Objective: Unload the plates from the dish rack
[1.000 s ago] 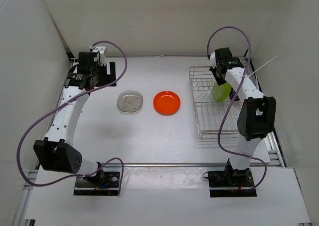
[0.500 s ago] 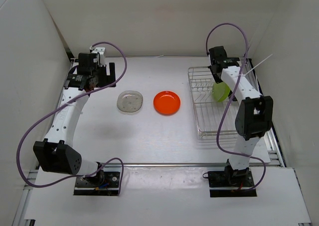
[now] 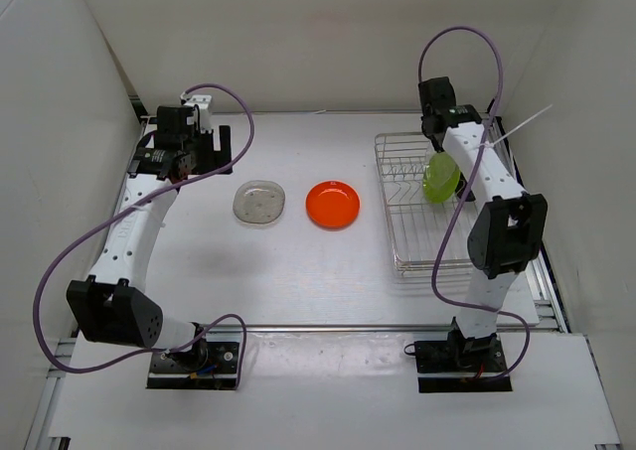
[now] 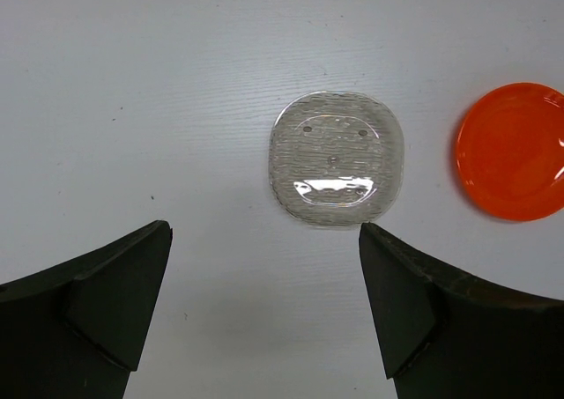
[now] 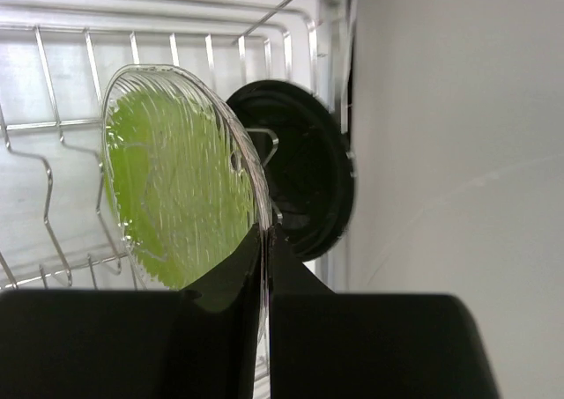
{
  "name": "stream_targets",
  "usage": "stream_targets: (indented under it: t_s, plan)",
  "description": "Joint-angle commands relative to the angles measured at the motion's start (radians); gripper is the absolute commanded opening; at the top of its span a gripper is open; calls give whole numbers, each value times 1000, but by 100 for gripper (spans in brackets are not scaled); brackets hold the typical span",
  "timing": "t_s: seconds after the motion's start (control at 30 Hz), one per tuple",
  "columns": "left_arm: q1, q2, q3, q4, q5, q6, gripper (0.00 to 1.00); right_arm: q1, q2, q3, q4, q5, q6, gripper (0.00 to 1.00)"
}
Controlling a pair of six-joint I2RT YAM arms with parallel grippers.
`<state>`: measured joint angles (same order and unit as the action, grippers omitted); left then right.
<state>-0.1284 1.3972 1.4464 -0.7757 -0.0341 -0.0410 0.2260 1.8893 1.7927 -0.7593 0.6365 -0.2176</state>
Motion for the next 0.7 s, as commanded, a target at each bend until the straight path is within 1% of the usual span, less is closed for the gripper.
stream_targets:
  t_s: [0.0,0.13,0.17,0.23,0.27,0.3,0.4,0.43,0.47,0.5,0.53,0.6,0.67]
  plan:
    - [0,-12,8,27,88,21,99,6,-93,88,-9,86,-8,0]
    - [-65,72,120,16,218,32,99,6,-206,122,-66,43,-8,0]
    - [-80,86,187,7,244,32,99,6,-228,132,-75,1,3,0]
    - [-126,114,258,7,322,32,99,6,-295,120,-86,-50,14,0]
    - [-143,140,323,7,344,32,99,6,-317,111,-86,-75,23,0]
    - [-180,154,353,7,377,32,99,6,-352,99,-86,-136,35,0]
    - [-230,210,454,16,446,32,99,-4,-413,74,-139,-318,44,0]
    - [-261,226,474,29,460,17,99,-14,-432,59,-149,-413,31,0]
    - [-278,258,514,42,473,-9,99,-23,-474,38,-149,-608,18,0]
    - [-295,281,540,42,482,-23,99,-24,-496,-17,-149,-686,8,0]
    - [-333,327,566,42,482,-40,99,-24,-516,-45,-114,-743,7,0]
    - [-370,364,624,42,444,-89,98,-24,-541,-72,-104,-866,17,0]
    - [-419,414,667,42,435,-121,98,-24,-541,-72,-104,-918,32,0]
